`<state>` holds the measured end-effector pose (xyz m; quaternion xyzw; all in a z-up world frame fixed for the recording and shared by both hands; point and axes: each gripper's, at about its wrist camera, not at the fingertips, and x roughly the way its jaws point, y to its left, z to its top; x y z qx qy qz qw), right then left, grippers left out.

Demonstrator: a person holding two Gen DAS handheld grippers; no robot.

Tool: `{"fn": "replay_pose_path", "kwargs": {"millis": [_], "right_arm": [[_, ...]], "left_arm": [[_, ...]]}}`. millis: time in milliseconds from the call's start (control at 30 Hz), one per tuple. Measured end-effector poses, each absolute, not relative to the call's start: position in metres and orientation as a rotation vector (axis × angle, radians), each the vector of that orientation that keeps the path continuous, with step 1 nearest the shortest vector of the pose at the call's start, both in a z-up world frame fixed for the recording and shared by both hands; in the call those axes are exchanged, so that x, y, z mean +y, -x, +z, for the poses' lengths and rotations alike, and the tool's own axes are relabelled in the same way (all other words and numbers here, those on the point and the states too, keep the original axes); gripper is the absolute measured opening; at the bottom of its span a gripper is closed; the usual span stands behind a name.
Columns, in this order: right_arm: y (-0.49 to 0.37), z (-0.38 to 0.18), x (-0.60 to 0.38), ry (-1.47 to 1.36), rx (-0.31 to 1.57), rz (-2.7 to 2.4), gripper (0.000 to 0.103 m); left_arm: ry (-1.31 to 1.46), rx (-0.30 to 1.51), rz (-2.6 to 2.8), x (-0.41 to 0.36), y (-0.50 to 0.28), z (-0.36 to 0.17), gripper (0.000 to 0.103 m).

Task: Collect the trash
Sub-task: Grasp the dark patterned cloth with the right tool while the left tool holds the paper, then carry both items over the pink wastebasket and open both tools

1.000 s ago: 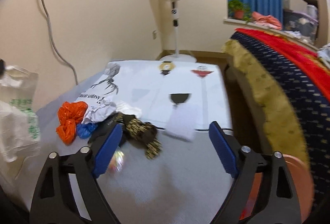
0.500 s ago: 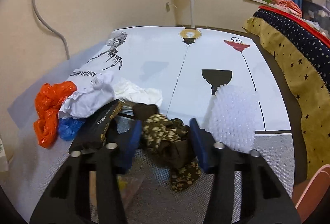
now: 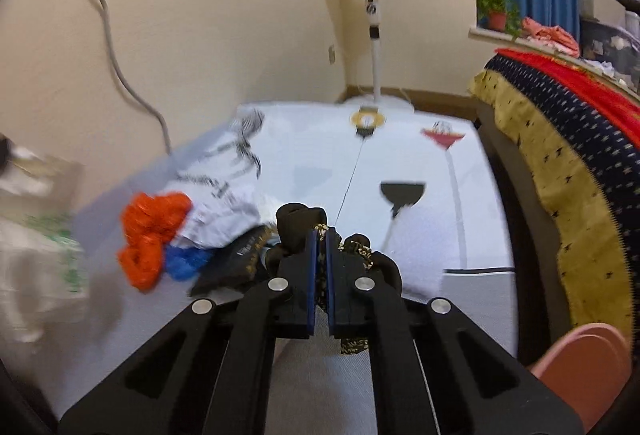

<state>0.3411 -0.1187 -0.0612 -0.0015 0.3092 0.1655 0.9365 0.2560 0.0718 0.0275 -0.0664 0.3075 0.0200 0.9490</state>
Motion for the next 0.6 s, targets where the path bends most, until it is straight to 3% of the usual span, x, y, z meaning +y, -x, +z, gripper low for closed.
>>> {"fn": "replay_pose_path", "kwargs": {"millis": [333,600], "right_arm": [[-0.226,0.039,-0.195,0.016,0.566,0.231,0.004],[-0.142,0.058,-0.257,-0.028,0.533,0.107,0.004]], "left_arm": [[0.112,0.612,-0.079,0.019,-0.232,0.037,0.002],[0.045,0.609,-0.210,-0.051,-0.201,0.039,0.002]]}}
